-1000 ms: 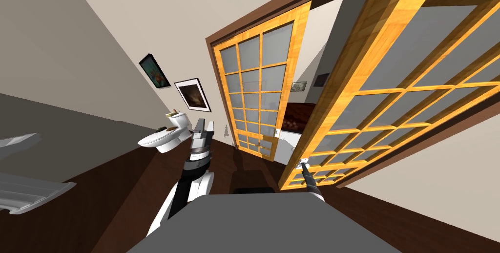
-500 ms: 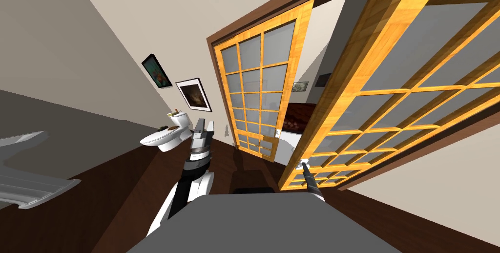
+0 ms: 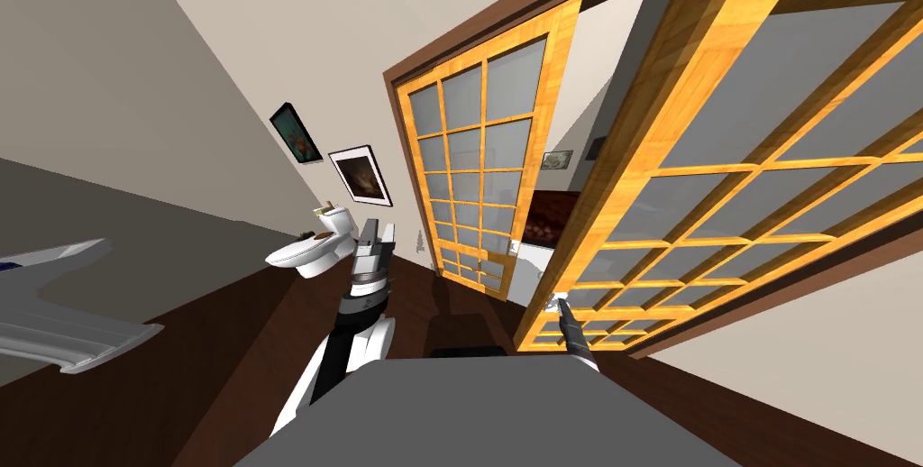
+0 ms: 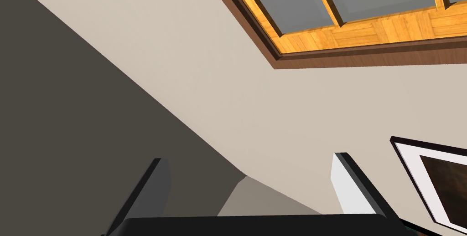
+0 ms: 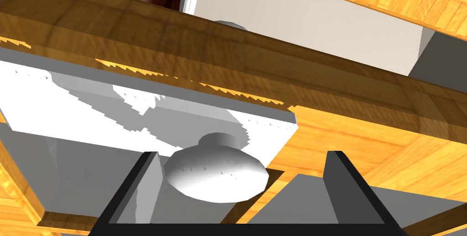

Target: Pull the door open

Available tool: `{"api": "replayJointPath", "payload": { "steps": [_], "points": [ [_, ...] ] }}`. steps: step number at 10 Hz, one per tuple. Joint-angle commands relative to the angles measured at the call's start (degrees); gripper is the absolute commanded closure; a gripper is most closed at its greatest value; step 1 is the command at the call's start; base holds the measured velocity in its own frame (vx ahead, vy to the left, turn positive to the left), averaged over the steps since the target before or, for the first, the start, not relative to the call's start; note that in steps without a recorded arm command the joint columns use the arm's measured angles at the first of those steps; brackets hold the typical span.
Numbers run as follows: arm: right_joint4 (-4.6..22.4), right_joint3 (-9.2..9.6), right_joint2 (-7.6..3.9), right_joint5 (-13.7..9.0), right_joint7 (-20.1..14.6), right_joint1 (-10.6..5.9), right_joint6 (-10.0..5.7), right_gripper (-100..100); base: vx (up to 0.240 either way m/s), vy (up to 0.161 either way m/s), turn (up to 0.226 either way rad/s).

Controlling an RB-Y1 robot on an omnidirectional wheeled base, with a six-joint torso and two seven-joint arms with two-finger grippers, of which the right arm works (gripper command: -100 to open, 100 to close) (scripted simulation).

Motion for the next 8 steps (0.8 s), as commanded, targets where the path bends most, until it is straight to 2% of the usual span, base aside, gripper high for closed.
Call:
{"api": "replayJointPath", "payload": {
  "steps": [1, 8],
  "points": [
    [-0.67, 2.06, -0.1, -1.29, -2.16, -0.51, -1.32, 100, 0.016, -0.017, 0.04],
    [-2.27, 9.21, -1.86, -8.75, -10.81, -0.21, -4.84, 100, 0.023, -0.006, 0.071]
  ]
}}
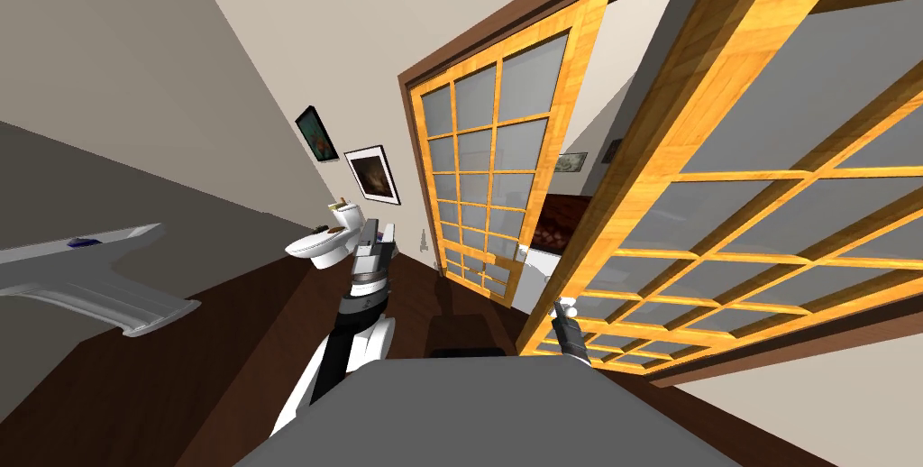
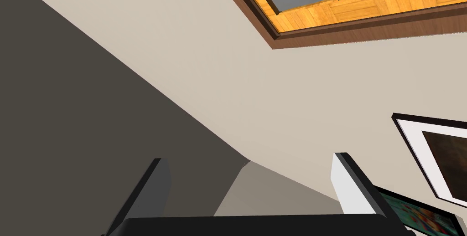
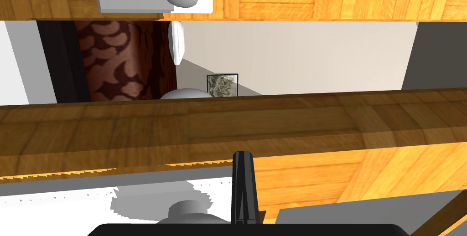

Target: Pull the door open

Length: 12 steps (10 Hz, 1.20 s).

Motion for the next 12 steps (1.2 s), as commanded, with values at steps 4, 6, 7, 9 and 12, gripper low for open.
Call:
{"api": "replayJointPath", "payload": {
  "steps": [4, 6, 7, 9, 12],
  "points": [
    [1.3, 0.19, -0.63, 2.27, 3.91, -1.08, -0.3, -100, -0.017, 0.008, -0.03],
    [2.5, -0.45, -0.95, 4.66, 7.22, -1.87, -0.05, -100, -0.045, -0.008, -0.066],
    [2.5, -0.45, -0.95, 4.66, 7.68, -1.87, -0.05, -100, -0.031, -0.005, -0.018],
    [3.94, -1.23, -1.34, 7.52, 11.4, -2.82, 0.26, -100, -0.033, 0.001, -0.063],
    [5.57, -2.1, -1.77, 10.75, 15.75, -3.89, 0.61, -100, -0.038, -0.001, -0.051]
  ]
}}
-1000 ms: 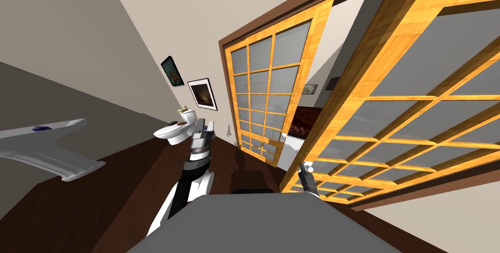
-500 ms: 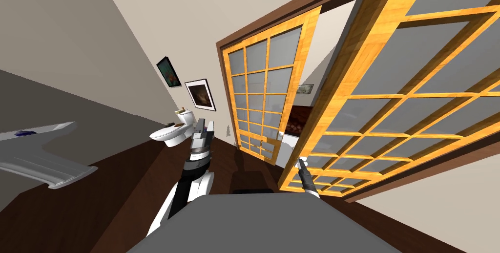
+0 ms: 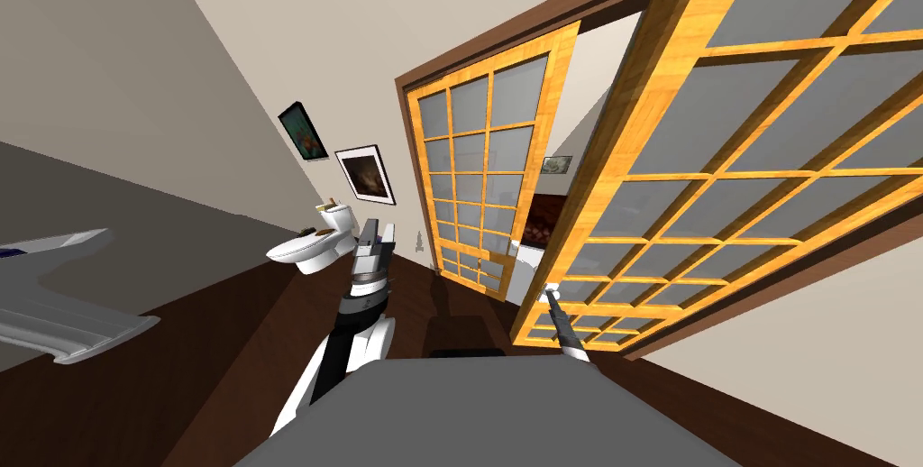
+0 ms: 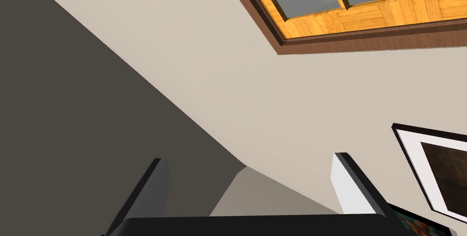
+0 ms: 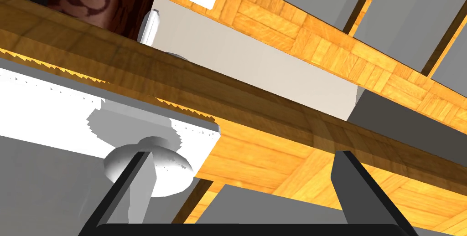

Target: Pull the door open

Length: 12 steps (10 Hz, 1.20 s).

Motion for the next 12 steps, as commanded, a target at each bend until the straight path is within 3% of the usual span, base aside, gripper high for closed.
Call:
{"api": "replayJointPath", "payload": {
  "steps": [1, 3, 6, 8, 9, 12],
  "points": [
    [0.77, -0.26, -0.11, 1.02, 2.03, -0.44, 0.04, -100, -0.038, -0.005, -0.039],
    [2.52, -1.2, -0.58, 4.5, 5.69, -1.59, 0.41, -100, -0.042, -0.007, -0.083],
    [3.43, -1.68, -0.82, 6.29, 9.09, -2.18, 0.61, -100, -0.034, -0.004, -0.038],
    [5.27, -2.67, -1.31, 9.94, 12.82, -3.39, 1.0, -100, -0.044, -0.006, -0.085],
    [5.27, -2.67, -1.31, 9.94, 13.83, -3.39, 1.0, -100, -0.047, -0.001, -0.038],
    [7.1, -3.65, -1.8, 13.57, 18.49, -4.59, 1.39, -100, -0.034, -0.005, -0.049]
  ]
}}
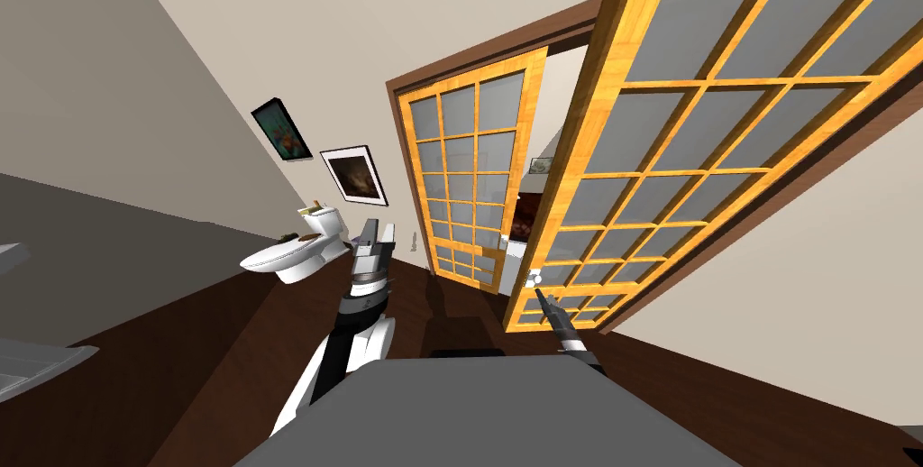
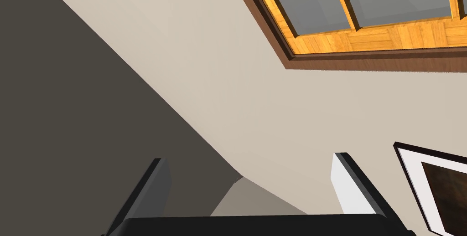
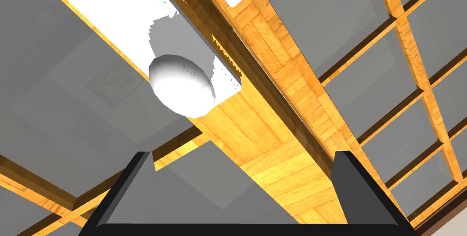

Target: Pull the door open

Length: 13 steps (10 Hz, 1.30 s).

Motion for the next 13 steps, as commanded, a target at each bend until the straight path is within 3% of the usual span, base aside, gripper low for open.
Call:
{"api": "replayJointPath", "payload": {
  "steps": [1, 4, 6, 7, 9, 10, 13],
  "points": [
    [1.54, -0.71, -0.32, 2.69, 2.86, -0.98, 0.23, -100, -0.052, -0.011, -0.095],
    [2.41, -1.17, -0.55, 4.4, 6.16, -1.54, 0.42, -100, -0.032, -0.003, -0.044],
    [4.04, -2.05, -0.99, 7.64, 9.93, -2.61, 0.77, -100, -0.039, -0.008, -0.075],
    [4.04, -2.05, -0.99, 7.64, 10.77, -2.61, 0.77, -100, -0.035, -0.009, -0.029],
    [5.49, -2.83, -1.37, 10.51, 14.44, -3.57, 1.08, -100, -0.04, -0.009, -0.066],
    [5.49, -2.83, -1.37, 10.51, 15.11, -3.57, 1.08, -100, -0.034, -0.006, -0.021],
    [7.22, -3.76, -1.84, 13.95, 20.35, -4.7, 1.44, -100, -0.032, -0.005, -0.056]
  ]
}}
